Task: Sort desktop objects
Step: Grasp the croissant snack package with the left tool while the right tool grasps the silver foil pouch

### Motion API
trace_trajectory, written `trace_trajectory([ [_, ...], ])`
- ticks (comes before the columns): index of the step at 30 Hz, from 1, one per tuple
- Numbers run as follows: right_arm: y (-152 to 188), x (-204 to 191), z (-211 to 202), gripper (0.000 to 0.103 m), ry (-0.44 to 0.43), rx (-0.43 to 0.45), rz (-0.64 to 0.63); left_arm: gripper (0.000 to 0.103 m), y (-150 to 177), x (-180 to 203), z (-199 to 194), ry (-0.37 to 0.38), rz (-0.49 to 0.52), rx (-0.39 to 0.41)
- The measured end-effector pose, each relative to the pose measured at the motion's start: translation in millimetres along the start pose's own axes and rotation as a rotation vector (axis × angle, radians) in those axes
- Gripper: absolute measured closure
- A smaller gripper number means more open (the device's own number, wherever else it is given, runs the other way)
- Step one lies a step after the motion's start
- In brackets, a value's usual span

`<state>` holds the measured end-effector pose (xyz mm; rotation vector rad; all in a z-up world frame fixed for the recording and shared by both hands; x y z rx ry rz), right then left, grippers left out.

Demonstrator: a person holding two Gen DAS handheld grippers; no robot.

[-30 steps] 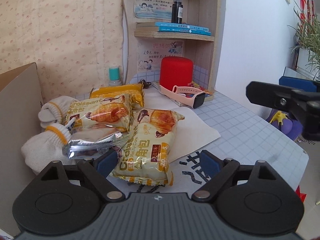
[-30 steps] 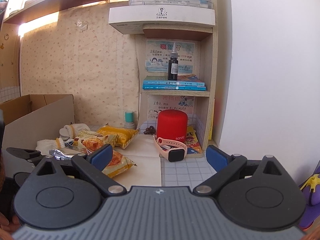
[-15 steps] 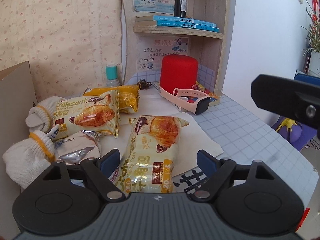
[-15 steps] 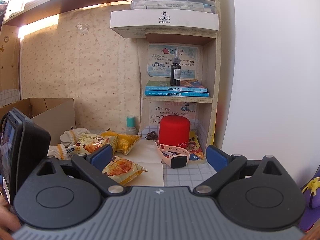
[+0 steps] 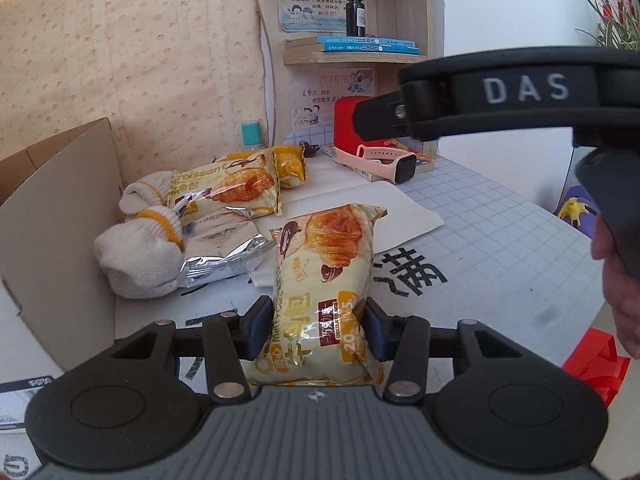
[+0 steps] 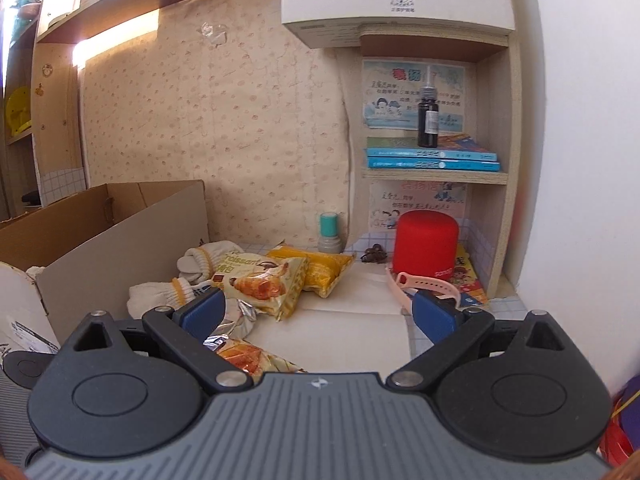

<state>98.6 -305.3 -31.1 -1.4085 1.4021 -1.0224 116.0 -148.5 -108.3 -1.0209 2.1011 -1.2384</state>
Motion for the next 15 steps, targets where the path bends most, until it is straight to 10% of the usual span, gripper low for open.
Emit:
trace_trajectory([
  [15,5,-70,97,0.006,-0.352,-0.305,-0.336,0.052,22,-2,-37,0.008,-0.011,0.017],
])
Point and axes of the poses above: each gripper's, at about its wrist camera, not at the fingertips, and z roughly the way its jaws point, x to its right, y to its underside, the point moved 3 cm from there along z, roughly the way its jaws point, and after that the axes turned 5 degrees about x, right-handed, at the moved point
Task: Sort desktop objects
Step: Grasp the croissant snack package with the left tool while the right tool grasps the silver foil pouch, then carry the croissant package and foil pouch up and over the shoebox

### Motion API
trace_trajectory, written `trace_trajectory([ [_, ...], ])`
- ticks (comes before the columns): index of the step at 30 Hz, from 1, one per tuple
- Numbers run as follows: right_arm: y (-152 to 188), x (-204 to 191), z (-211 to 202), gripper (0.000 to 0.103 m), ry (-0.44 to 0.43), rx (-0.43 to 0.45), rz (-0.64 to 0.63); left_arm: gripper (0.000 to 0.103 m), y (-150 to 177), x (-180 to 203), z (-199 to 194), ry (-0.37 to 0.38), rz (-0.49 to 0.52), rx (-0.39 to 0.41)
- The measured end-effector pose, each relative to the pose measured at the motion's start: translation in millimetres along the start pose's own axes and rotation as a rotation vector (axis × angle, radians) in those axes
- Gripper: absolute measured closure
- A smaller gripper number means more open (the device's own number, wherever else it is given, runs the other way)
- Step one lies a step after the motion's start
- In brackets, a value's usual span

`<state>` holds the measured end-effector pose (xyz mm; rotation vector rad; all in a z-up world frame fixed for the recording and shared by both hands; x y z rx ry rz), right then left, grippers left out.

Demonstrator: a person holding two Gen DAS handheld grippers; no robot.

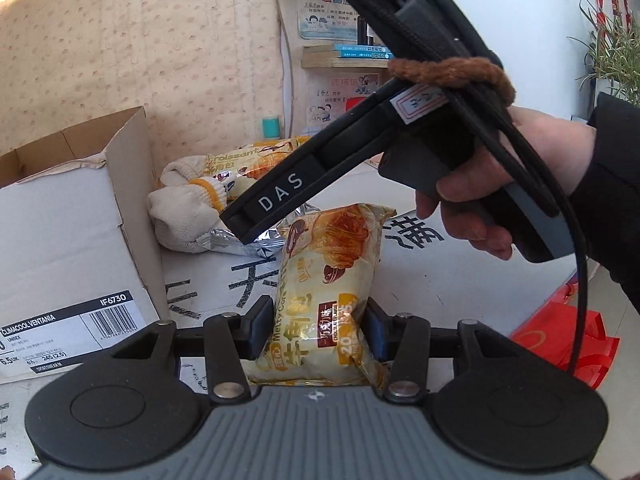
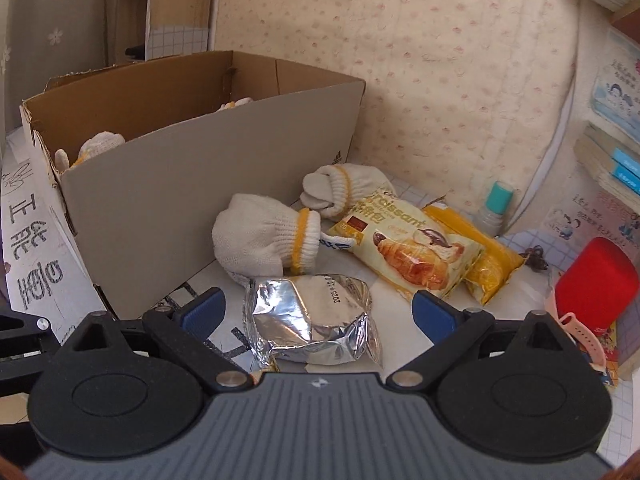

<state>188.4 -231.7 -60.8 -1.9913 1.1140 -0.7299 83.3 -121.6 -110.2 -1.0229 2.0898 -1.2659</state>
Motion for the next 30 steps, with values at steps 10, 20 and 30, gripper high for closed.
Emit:
trace_trajectory([
  [10,-3,1,51,0.008,-0.079,-0.179,-0.050,0.052,0,-6,3,-0.026,-0.021,-0.001],
  [20,7,21,27,0.042,-0.042,-0.092,0.172,0.052,3,-4,-1,-0.037,-0.017,0.002],
  [30,29,60,-24,0.043,0.117,0.029,0.344,0.053,1,-13,3,-0.071,-0.066,-0.001],
])
Point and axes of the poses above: each gripper's, at about its wrist camera, not at the fingertips, and z roughly the way its jaws point, x to its right, y to its underside, the point moved 3 cm from there along z, roughly the way its jaws point, and after that the axes turned 5 degrees about x, right-handed, at the moved point
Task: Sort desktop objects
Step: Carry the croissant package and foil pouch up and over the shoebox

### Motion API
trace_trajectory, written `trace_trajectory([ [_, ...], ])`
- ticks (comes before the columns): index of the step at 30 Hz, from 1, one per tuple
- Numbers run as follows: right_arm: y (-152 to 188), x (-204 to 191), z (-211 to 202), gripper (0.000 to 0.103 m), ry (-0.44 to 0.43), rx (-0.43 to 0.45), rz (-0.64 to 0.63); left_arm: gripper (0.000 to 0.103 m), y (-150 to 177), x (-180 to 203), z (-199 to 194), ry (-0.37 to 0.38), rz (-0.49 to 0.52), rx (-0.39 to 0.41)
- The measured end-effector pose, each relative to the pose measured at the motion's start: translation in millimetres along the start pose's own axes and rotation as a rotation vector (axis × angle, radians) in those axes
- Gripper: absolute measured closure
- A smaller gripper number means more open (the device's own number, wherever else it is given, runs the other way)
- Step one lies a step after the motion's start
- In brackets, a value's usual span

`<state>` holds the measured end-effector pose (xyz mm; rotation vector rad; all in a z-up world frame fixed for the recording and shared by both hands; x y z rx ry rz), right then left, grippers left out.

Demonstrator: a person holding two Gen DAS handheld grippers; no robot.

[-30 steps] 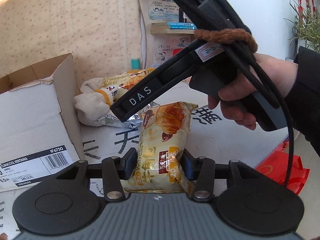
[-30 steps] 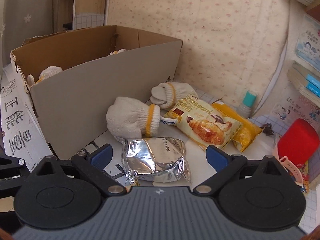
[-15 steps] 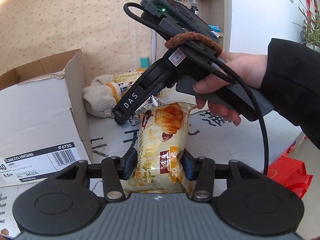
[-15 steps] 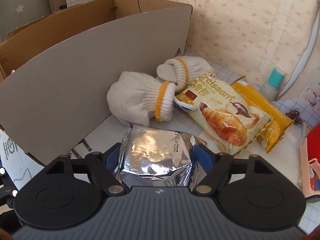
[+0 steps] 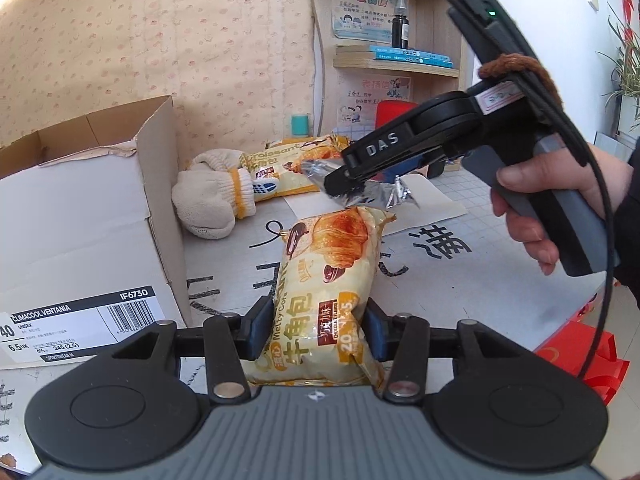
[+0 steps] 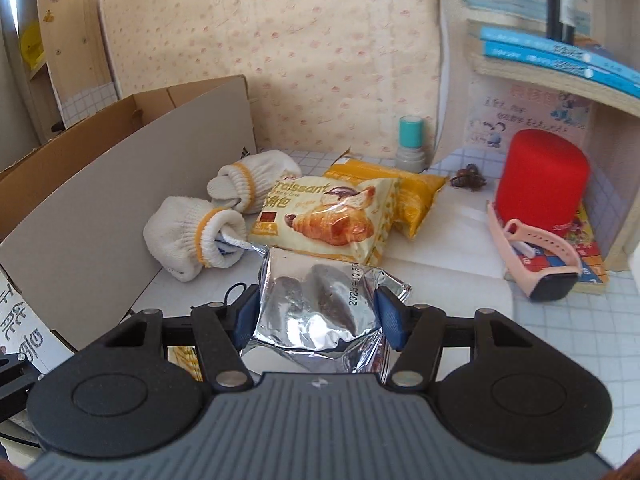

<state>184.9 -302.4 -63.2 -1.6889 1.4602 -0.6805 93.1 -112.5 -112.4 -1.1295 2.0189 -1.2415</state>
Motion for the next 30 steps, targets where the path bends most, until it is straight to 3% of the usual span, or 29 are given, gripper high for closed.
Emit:
trace_trajectory([
  [5,10,2,-40,0.043,0.134,0.075,-0.022,0.056,-8,-5,5,-0.053,-0.031,0.011],
  [11,20,-13,-76,0.043,0.173,0.126,-0.022,0.056,-25,0,0,-0.079,-0.039,0.052],
  [21,18,-35,-125,0.043,0.343,0.195,-0.003,0.056,-65,-1,-35,-0.151,-0.070,0.150],
  [30,4,-64,-153,0.043,0.356,0.248,0.001,0.057,-89,-7,-74,-0.208,-0.078,0.234],
])
Point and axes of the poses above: each gripper's, at about its wrist camera, not at the fingertips, and z roughly the way its jaws point, x to its right, y to its underside, the point moved 3 cm from there along z, roughly the way its jaws point, and after that the axes turned 5 degrees about x, right-handed, at the moved point
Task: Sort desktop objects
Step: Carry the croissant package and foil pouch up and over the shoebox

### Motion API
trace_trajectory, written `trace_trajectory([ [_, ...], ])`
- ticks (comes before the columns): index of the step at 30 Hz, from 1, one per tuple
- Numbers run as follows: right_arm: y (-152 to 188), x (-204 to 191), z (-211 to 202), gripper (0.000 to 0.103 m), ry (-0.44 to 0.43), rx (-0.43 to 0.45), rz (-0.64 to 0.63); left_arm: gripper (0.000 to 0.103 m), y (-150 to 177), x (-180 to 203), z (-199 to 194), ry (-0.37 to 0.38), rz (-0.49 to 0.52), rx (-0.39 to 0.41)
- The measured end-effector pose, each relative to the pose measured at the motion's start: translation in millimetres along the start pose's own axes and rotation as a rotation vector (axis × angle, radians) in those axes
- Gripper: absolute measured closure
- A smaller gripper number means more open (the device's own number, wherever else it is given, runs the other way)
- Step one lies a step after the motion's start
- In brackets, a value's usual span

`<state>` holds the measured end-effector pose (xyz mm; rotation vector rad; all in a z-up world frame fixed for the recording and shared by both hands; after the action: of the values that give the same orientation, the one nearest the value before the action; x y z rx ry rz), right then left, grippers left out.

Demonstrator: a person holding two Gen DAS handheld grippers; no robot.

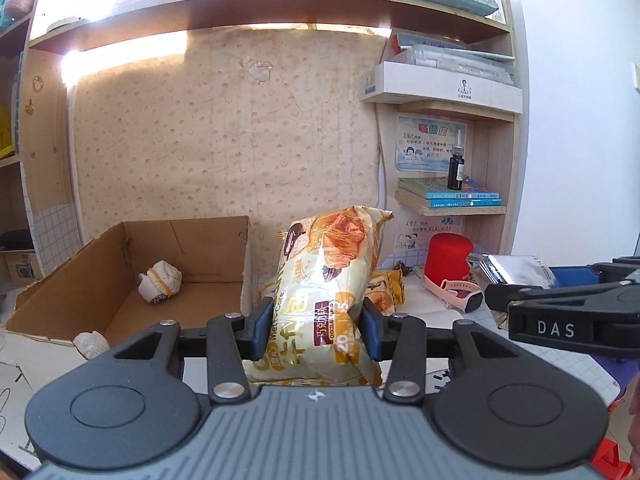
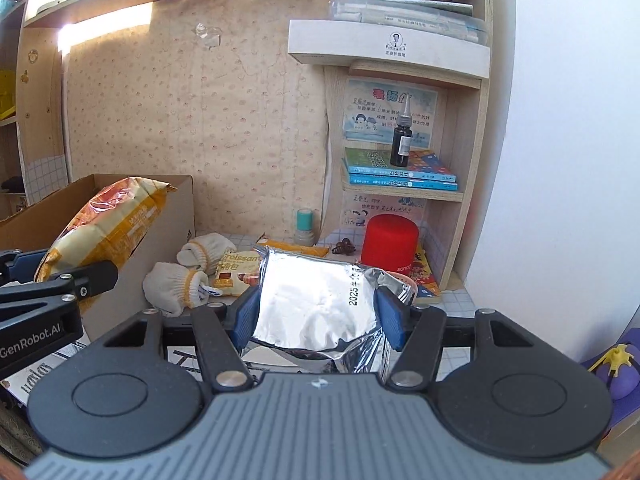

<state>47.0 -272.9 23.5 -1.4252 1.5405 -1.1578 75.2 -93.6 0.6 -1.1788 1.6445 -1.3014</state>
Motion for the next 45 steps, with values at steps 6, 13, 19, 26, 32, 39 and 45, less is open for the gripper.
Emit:
trace_trajectory([
  [6,-13,-28,-10,0.043,-0.056,0.032,-0.028,0.057,-14,-21,-15,-0.054,-0.013,0.040],
  [13,-23,-64,-10,0.043,-0.117,0.049,-0.055,0.057,-22,-53,-27,-0.122,-0.031,0.064],
  [19,-29,-91,-6,0.043,-0.161,0.057,-0.079,0.057,-24,-80,-33,-0.167,-0.054,0.077],
  [26,-35,-122,3,0.043,-0.203,0.056,-0.102,0.057,-25,-109,-34,-0.218,-0.080,0.079],
  [32,-40,-146,10,0.043,-0.237,0.052,-0.122,0.057,-21,-132,-33,-0.253,-0.103,0.070],
  [39,-44,-163,18,0.043,-0.257,0.050,-0.138,0.057,-17,-150,-31,-0.275,-0.114,0.060],
  [45,-46,-173,22,0.043,-0.269,0.048,-0.149,0.057,-15,-160,-29,-0.293,-0.123,0.052],
])
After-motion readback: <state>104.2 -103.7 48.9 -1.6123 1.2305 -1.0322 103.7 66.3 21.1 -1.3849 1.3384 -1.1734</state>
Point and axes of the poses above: each gripper's, at about its wrist camera, not at the fingertips, and z roughly the way its jaws point, x to its right, y to its underside, the point moved 3 cm from there along z, roughly the way its jaws point, and after that the axes turned 5 degrees about x, right-handed, at the moved point
